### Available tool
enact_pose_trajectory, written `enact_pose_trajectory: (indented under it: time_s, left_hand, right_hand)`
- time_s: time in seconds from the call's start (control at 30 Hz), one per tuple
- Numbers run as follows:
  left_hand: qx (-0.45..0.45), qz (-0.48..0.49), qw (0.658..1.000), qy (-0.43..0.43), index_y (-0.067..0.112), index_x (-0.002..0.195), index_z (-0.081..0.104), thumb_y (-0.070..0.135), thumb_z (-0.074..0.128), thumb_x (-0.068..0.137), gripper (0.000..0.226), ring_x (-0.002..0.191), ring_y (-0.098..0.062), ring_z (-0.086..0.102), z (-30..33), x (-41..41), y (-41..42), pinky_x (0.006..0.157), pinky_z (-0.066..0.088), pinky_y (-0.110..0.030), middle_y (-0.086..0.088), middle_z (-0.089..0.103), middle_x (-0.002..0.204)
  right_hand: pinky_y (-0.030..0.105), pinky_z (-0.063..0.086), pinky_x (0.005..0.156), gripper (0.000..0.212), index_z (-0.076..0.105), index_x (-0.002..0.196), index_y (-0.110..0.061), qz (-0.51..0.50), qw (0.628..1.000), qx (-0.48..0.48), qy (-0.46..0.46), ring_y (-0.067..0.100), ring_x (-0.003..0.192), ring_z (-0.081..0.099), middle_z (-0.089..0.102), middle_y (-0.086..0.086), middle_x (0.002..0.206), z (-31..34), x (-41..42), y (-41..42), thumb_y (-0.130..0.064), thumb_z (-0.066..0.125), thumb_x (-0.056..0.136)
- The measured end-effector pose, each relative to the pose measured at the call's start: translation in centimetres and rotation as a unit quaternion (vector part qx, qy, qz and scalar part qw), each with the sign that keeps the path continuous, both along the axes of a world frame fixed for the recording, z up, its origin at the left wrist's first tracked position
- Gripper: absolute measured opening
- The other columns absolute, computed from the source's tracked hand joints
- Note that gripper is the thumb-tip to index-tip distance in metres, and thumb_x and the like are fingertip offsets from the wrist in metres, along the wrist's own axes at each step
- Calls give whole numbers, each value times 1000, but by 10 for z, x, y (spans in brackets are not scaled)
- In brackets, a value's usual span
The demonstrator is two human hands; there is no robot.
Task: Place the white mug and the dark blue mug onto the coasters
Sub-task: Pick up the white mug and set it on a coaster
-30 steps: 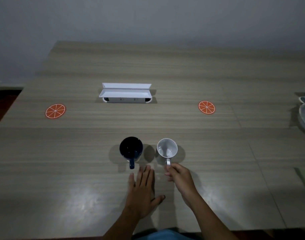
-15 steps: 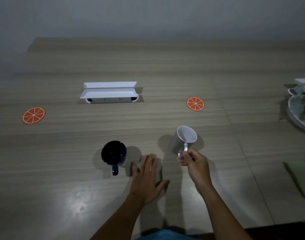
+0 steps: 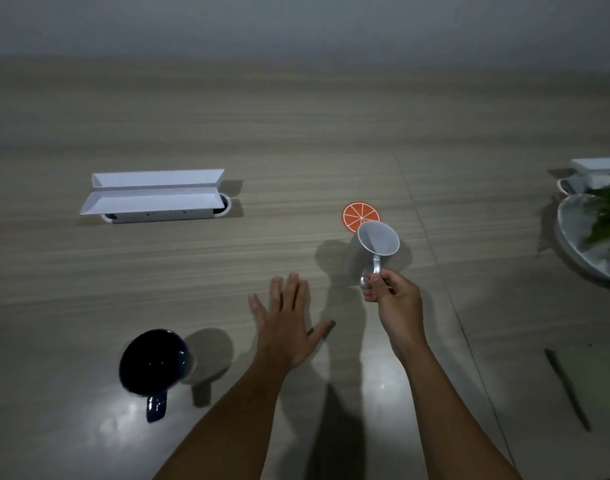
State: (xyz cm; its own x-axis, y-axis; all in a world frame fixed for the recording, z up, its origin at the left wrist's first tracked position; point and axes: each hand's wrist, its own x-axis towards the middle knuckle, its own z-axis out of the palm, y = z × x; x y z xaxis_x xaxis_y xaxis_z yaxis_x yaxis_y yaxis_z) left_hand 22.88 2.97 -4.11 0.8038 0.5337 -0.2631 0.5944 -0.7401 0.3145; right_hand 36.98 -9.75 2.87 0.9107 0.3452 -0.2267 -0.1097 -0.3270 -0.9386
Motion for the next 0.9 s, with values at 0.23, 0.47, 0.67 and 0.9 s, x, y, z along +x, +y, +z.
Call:
enact_pose_trajectory:
  time_s: [0.23, 0.47, 0.67, 0.9]
  left_hand:
    - [34, 35, 998, -35, 28, 158, 12, 82, 29, 85, 92, 155, -22, 0, -12, 5, -2, 117, 4, -70, 5, 7, 169]
    - [20, 45, 998, -28, 30, 157, 12, 82, 32, 86, 90, 155, -20, 2, -13, 7, 0, 118, 4, -69, 6, 9, 169]
    - [14, 45, 999, -9, 30, 157, 11, 83, 27, 87, 90, 155, -20, 0, -11, 9, 1, 118, 4, -68, 7, 7, 169]
    - [10, 51, 999, -15, 31, 157, 16, 82, 31, 86, 89, 155, -19, 2, -10, 9, 1, 118, 5, -68, 8, 10, 168]
  right_hand:
    - [38, 57, 76, 21, 74, 85, -20, -20, 1000, -5, -19, 6, 65, 66, 74, 4, 81, -15, 62, 26, -11, 60, 98]
    - [31, 52, 71, 27, 71, 82, -24, -23, 999, 7, -29, 4, 62, 62, 72, 3, 81, -29, 96, 48, -8, 57, 98]
    - [35, 53, 73, 22, 72, 83, -27, -22, 999, -6, -42, 4, 61, 62, 72, 2, 78, -35, 112, 55, -14, 59, 96]
    - [42, 55, 75, 14, 75, 95, -14, -18, 998, -16, -51, 4, 62, 63, 73, 3, 80, -40, 119, 61, -16, 61, 96]
